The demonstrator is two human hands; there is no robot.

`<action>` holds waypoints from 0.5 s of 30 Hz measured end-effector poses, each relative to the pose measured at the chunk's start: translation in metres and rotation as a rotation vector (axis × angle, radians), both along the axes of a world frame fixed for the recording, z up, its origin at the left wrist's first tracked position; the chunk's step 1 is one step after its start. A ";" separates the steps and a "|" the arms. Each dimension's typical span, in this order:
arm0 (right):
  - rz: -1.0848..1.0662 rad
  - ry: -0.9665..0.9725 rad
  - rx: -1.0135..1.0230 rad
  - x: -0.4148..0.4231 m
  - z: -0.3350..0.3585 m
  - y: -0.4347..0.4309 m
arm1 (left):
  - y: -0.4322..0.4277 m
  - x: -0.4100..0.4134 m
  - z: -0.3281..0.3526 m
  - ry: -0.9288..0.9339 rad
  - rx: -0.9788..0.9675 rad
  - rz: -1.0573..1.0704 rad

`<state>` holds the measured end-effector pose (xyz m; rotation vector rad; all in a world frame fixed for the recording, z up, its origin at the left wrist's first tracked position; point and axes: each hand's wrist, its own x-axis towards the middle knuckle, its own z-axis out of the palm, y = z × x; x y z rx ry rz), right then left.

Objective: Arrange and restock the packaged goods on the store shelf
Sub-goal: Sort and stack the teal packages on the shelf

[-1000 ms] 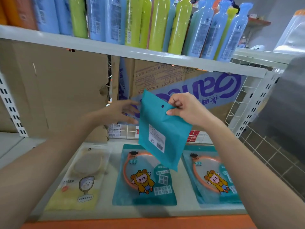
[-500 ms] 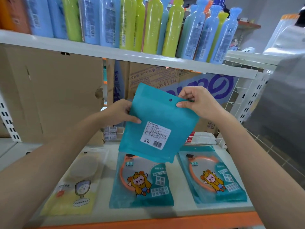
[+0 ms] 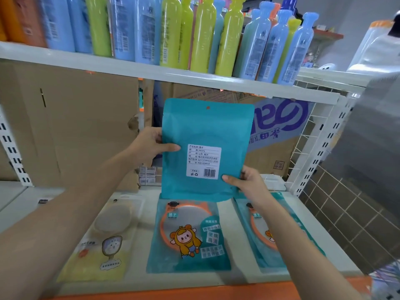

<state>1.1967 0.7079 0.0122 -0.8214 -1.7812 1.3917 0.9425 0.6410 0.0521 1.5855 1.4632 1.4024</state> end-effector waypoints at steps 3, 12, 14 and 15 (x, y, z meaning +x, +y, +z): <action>-0.102 0.051 0.013 -0.004 -0.002 0.001 | -0.002 0.000 -0.005 -0.044 -0.038 -0.002; -0.467 -0.352 0.492 -0.007 0.010 0.005 | 0.002 0.004 -0.010 0.039 -0.122 0.296; -0.507 -0.496 0.625 -0.011 0.011 -0.001 | 0.002 0.019 -0.004 0.133 -0.155 0.273; -0.507 -0.568 0.698 -0.013 0.012 -0.005 | 0.002 0.028 0.001 0.133 -0.173 0.247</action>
